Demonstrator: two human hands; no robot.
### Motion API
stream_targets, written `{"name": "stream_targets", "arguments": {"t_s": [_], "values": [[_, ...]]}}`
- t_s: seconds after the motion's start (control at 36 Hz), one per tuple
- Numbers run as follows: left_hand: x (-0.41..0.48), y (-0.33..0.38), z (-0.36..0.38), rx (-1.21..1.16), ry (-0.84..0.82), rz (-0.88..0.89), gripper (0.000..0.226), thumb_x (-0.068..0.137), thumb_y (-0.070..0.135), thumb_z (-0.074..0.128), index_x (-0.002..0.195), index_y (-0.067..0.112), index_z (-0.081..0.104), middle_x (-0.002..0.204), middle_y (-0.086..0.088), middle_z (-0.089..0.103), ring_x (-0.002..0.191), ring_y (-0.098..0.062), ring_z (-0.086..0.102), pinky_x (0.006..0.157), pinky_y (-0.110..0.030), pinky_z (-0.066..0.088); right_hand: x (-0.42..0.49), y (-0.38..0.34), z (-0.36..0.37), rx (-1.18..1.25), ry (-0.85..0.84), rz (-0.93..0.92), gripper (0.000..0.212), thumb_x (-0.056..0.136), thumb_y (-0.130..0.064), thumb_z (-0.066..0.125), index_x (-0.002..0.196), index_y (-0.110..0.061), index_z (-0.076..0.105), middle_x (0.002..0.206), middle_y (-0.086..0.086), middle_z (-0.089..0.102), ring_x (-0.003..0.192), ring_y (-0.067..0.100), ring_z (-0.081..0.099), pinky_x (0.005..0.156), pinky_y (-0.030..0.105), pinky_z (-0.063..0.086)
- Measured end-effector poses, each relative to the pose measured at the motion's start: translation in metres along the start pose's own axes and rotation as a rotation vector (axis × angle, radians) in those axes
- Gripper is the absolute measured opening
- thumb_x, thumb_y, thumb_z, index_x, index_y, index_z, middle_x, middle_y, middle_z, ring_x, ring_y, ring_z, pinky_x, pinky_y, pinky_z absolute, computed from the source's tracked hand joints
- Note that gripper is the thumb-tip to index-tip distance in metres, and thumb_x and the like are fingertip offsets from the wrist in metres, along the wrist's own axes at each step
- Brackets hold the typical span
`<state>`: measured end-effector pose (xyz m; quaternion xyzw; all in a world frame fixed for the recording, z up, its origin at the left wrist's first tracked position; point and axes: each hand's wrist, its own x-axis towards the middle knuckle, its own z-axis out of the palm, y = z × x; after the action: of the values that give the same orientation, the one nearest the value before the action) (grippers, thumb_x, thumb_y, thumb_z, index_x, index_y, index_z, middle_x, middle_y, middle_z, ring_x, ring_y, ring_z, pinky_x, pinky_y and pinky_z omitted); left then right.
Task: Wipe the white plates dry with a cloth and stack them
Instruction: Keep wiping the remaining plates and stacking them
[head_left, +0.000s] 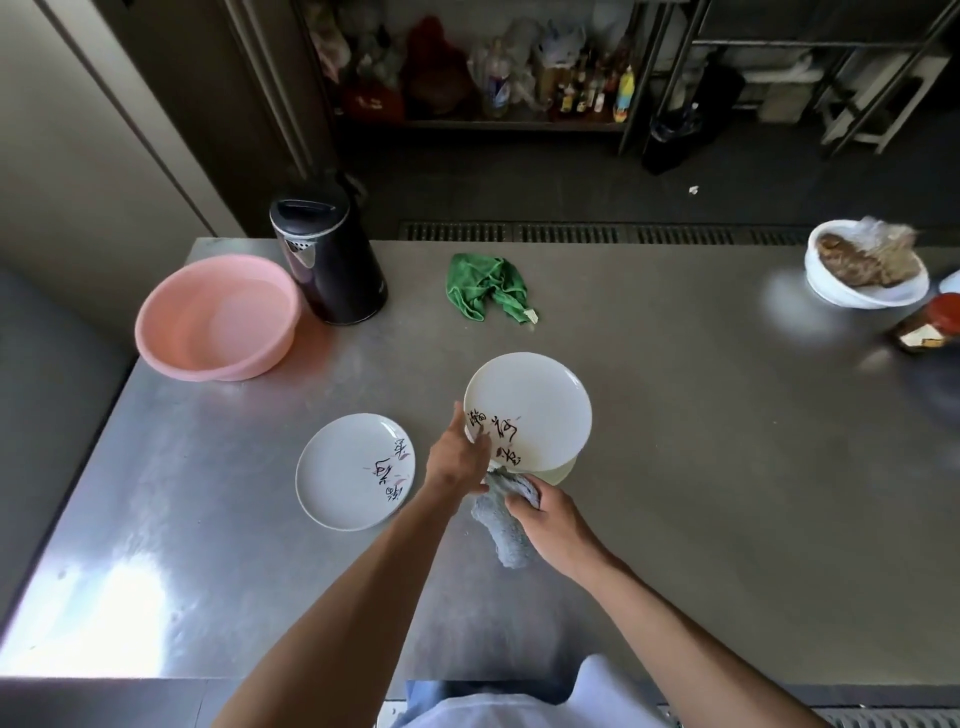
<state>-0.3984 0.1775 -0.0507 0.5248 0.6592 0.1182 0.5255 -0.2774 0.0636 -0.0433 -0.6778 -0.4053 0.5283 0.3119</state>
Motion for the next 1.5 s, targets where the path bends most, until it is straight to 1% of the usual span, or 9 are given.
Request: {"name": "stream_targets", "arguments": {"t_s": [0.11, 0.22, 0.36, 0.44, 0.58, 0.72, 0.86, 1.08, 1.5], "values": [[0.004, -0.008, -0.005, 0.154, -0.078, 0.075, 0.078, 0.101, 0.047, 0.047, 0.162, 0.038, 0.001, 0.147, -0.018, 0.051, 0.104, -0.036, 0.062, 0.061, -0.047, 0.064, 0.002, -0.006, 0.007, 0.007, -0.025, -0.016, 0.036, 0.096, -0.013, 0.052, 0.127, -0.028, 0.063, 0.126, -0.020, 0.065, 0.120, -0.006, 0.055, 0.105, 0.022, 0.040], [0.007, -0.027, -0.019, 0.243, -0.032, 0.074, 0.084, 0.099, 0.065, 0.041, 0.163, 0.025, 0.005, 0.145, -0.028, 0.047, 0.131, -0.046, 0.050, 0.097, -0.059, 0.053, 0.005, -0.009, 0.016, -0.043, -0.041, 0.003, 0.033, 0.096, -0.009, 0.052, 0.121, -0.027, 0.065, 0.121, -0.017, 0.066, 0.116, -0.005, 0.056, 0.102, 0.021, 0.039], [-0.001, -0.079, -0.066, 0.046, 0.297, -0.096, 0.055, 0.102, 0.041, 0.048, 0.151, 0.017, 0.039, 0.139, -0.016, 0.056, 0.124, -0.038, 0.056, 0.104, -0.048, 0.046, 0.010, -0.012, 0.031, -0.125, -0.065, 0.049, 0.024, 0.097, -0.010, 0.050, 0.086, -0.029, 0.059, 0.079, -0.018, 0.057, 0.080, 0.006, 0.053, 0.071, 0.013, 0.038], [-0.010, -0.117, -0.100, -0.043, 0.406, -0.212, 0.051, 0.100, 0.024, 0.050, 0.148, 0.009, 0.044, 0.137, -0.021, 0.055, 0.120, -0.041, 0.057, 0.103, -0.047, 0.047, 0.014, -0.013, 0.043, -0.132, -0.082, 0.083, 0.014, 0.096, -0.010, 0.051, 0.094, -0.016, 0.063, 0.086, 0.000, 0.061, 0.083, 0.014, 0.050, 0.076, 0.027, 0.040], [-0.018, -0.161, -0.130, -0.122, 0.447, -0.289, 0.052, 0.099, 0.012, 0.047, 0.149, 0.001, 0.043, 0.135, -0.024, 0.058, 0.130, -0.036, 0.049, 0.106, -0.044, 0.046, 0.016, -0.011, 0.059, -0.199, -0.101, 0.142, 0.018, 0.095, -0.012, 0.052, 0.082, -0.022, 0.059, 0.068, -0.010, 0.053, 0.068, 0.009, 0.048, 0.058, 0.016, 0.035], [-0.012, -0.170, -0.134, -0.385, 0.380, -0.317, 0.036, 0.094, 0.004, 0.050, 0.127, 0.001, 0.063, 0.099, -0.019, 0.065, 0.086, -0.024, 0.056, 0.078, -0.034, 0.049, 0.019, -0.008, 0.071, -0.235, -0.138, 0.193, 0.020, 0.098, -0.018, 0.050, 0.111, -0.020, 0.065, 0.101, 0.002, 0.069, 0.097, 0.017, 0.062, 0.080, 0.029, 0.045], [-0.011, -0.168, -0.132, -0.457, 0.409, -0.300, 0.007, 0.078, 0.014, 0.051, 0.076, 0.011, 0.057, 0.070, -0.009, 0.040, 0.072, -0.022, 0.038, 0.068, -0.036, 0.036, 0.025, -0.014, 0.083, -0.219, -0.103, 0.181, 0.016, 0.098, -0.018, 0.050, 0.102, -0.025, 0.063, 0.092, -0.005, 0.065, 0.090, 0.013, 0.060, 0.072, 0.022, 0.044], [0.004, -0.175, -0.133, -0.514, 0.413, -0.344, 0.039, 0.086, -0.003, 0.055, 0.057, 0.017, 0.039, 0.061, -0.004, 0.033, 0.067, -0.021, 0.031, 0.068, -0.035, 0.031, 0.029, -0.014, 0.099, -0.147, -0.075, 0.206, 0.019, 0.100, -0.023, 0.048, 0.105, -0.033, 0.063, 0.106, -0.003, 0.068, 0.096, 0.008, 0.062, 0.074, 0.018, 0.046], [0.014, -0.169, -0.136, -0.391, 0.499, -0.322, 0.029, 0.082, -0.007, 0.041, 0.062, 0.014, 0.041, 0.061, -0.002, 0.039, 0.064, -0.024, 0.032, 0.052, -0.030, 0.026, 0.032, 0.000, 0.101, -0.040, 0.052, 0.264, 0.027, 0.101, -0.042, 0.048, 0.112, -0.023, 0.064, 0.113, 0.002, 0.068, 0.101, 0.014, 0.063, 0.079, 0.028, 0.047]]}}
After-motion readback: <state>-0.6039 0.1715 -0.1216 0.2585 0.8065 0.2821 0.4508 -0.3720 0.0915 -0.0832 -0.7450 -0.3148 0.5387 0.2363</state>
